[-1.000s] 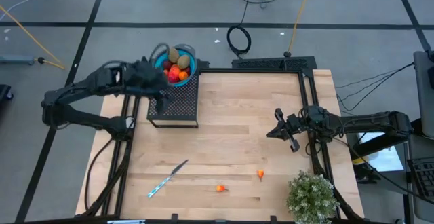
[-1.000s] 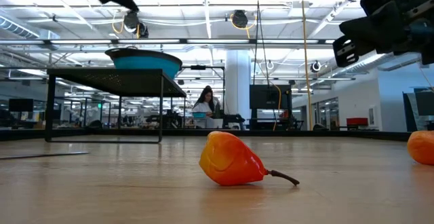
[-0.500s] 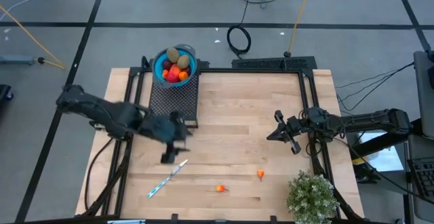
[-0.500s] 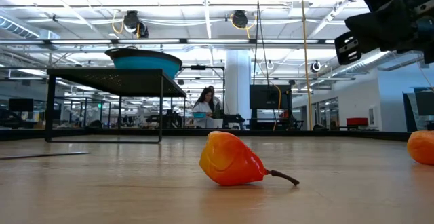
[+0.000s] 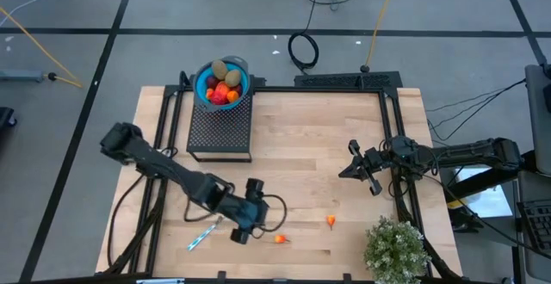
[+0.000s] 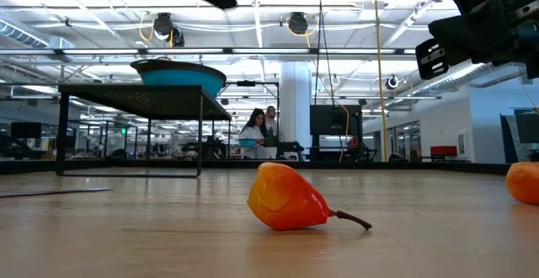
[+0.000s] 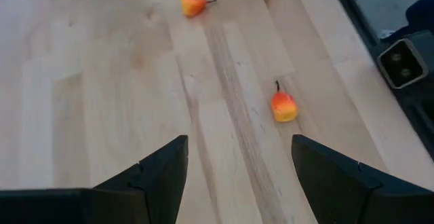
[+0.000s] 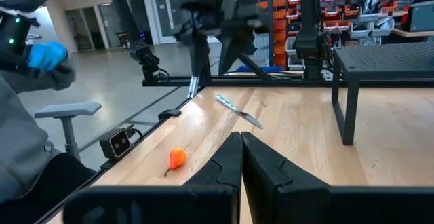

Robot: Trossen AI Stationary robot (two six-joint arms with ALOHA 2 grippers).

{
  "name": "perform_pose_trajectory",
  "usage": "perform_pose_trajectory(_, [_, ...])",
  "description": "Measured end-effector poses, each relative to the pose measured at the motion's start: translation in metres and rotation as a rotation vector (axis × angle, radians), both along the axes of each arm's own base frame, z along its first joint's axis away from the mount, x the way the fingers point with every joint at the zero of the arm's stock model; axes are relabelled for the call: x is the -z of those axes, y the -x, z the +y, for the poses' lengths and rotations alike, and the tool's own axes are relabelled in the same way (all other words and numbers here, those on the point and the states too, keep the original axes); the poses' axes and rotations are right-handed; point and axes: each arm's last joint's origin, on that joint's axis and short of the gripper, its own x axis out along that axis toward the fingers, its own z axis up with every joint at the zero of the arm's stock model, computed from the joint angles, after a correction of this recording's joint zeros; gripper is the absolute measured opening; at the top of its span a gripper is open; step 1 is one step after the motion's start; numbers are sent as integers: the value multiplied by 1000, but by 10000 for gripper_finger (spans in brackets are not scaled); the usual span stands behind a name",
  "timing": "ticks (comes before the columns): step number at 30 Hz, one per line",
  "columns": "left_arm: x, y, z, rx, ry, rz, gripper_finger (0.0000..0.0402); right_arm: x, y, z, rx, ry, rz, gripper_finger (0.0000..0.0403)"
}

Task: Pick & Place Fruit
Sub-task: Put the left peach into the blue strainer bowl on the shelf

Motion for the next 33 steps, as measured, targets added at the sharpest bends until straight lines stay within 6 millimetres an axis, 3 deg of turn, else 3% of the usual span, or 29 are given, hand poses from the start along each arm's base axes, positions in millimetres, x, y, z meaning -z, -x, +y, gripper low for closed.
perform_pose_trajectory(12, [52, -31, -16, 6, 7, 14, 262, 0, 0, 0, 0, 0, 0, 0])
perform_pose_trajectory(33, [101, -54, -31, -18, 109, 10, 262, 2, 0, 0, -3, 0, 17, 0])
